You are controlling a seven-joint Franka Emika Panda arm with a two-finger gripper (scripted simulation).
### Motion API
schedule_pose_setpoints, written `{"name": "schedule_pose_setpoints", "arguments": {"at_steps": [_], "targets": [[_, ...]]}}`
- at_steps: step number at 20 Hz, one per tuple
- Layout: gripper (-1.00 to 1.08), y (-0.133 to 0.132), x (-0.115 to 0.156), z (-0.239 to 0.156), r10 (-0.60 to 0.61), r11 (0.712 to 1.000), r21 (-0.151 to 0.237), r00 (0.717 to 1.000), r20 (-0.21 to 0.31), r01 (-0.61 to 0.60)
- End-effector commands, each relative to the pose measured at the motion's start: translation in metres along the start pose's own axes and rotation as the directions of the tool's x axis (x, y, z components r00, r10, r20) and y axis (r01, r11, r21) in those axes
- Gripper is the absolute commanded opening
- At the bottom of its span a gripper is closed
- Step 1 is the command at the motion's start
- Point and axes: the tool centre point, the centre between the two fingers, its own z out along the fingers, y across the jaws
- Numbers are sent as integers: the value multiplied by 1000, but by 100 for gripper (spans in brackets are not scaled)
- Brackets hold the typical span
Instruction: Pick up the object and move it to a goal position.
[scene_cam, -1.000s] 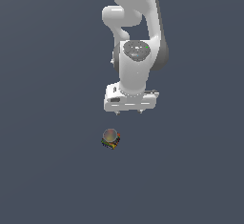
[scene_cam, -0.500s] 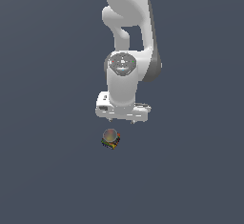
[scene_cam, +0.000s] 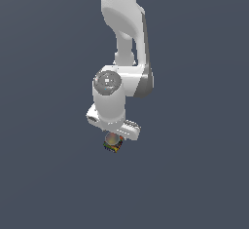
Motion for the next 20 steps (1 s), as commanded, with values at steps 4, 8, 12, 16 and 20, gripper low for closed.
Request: {"name": "schedule_pose_setpoints", "arguments": {"at_steps": [4, 8, 12, 16, 20], "targets": [[100, 6, 10, 6, 59, 998, 2, 998, -2, -59], [100, 6, 10, 7, 57, 998, 1, 998, -2, -57], [100, 7, 10, 17, 59, 998, 1, 998, -2, -59], [100, 7, 9, 40, 61, 998, 2, 998, -2, -61], [100, 7, 9, 55, 63, 998, 2, 998, -2, -63]]}}
